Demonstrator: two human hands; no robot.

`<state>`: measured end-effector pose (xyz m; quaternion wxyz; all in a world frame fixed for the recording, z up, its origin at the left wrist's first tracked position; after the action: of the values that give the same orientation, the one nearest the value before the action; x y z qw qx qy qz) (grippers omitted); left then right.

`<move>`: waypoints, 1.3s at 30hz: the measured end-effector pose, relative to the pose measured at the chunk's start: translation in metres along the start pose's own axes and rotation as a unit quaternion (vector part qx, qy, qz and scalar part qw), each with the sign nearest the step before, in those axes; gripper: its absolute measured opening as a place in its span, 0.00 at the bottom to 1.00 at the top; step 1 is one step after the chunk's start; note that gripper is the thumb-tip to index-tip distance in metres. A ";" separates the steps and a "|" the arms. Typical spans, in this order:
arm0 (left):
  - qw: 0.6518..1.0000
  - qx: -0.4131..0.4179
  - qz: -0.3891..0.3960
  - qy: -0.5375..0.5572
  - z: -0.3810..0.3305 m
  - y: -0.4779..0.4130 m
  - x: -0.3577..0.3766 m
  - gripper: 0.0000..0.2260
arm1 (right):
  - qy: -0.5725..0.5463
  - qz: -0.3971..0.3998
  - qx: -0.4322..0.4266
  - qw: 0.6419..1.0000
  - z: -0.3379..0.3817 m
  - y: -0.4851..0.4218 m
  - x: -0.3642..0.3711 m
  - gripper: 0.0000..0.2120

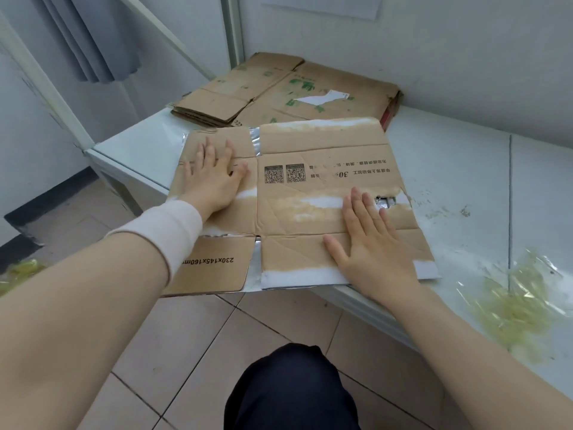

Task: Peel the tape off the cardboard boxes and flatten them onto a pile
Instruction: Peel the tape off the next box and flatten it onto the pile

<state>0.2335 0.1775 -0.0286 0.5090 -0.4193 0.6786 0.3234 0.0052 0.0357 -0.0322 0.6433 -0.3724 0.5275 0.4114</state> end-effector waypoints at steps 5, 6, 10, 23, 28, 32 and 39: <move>1.000 -0.004 -0.020 -0.014 0.005 -0.004 0.006 0.26 | 0.004 0.014 0.011 1.000 -0.002 -0.002 0.002 0.34; 1.000 -0.005 -0.019 -0.010 0.003 -0.001 0.005 0.25 | 0.003 0.016 0.011 1.000 -0.001 -0.001 0.001 0.33; 1.000 0.006 -0.015 0.011 -0.003 0.032 0.005 0.26 | -0.009 0.022 0.012 1.000 0.001 0.000 0.000 0.33; 0.998 0.059 0.003 0.014 0.001 0.100 0.015 0.27 | -0.032 0.006 0.041 0.999 -0.015 -0.033 -0.014 0.33; 0.998 0.056 -0.022 0.005 0.004 0.099 0.017 0.27 | 0.011 -0.006 0.045 0.999 -0.034 -0.087 -0.023 0.33; 0.998 0.053 -0.028 0.006 0.004 0.100 0.019 0.38 | 0.026 -0.036 0.045 0.998 -0.033 -0.116 -0.018 0.34; 0.998 0.055 -0.027 0.004 0.004 0.101 0.019 0.39 | 0.024 -0.033 0.042 0.998 -0.040 -0.131 -0.018 0.35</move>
<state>0.1419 0.2209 -0.0468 0.5368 -0.4100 0.6861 0.2702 0.1093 -0.0541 -0.0149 0.6588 -0.3720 0.5469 0.3584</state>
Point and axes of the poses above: each hand's wrist, its own y-axis away from the middle knuckle, its own x-axis out of the palm, z = x × y, the point moved 6 cm from there along -y, towards the middle knuckle, and after that the axes turned 1 degree about y, right-handed, at the moved point
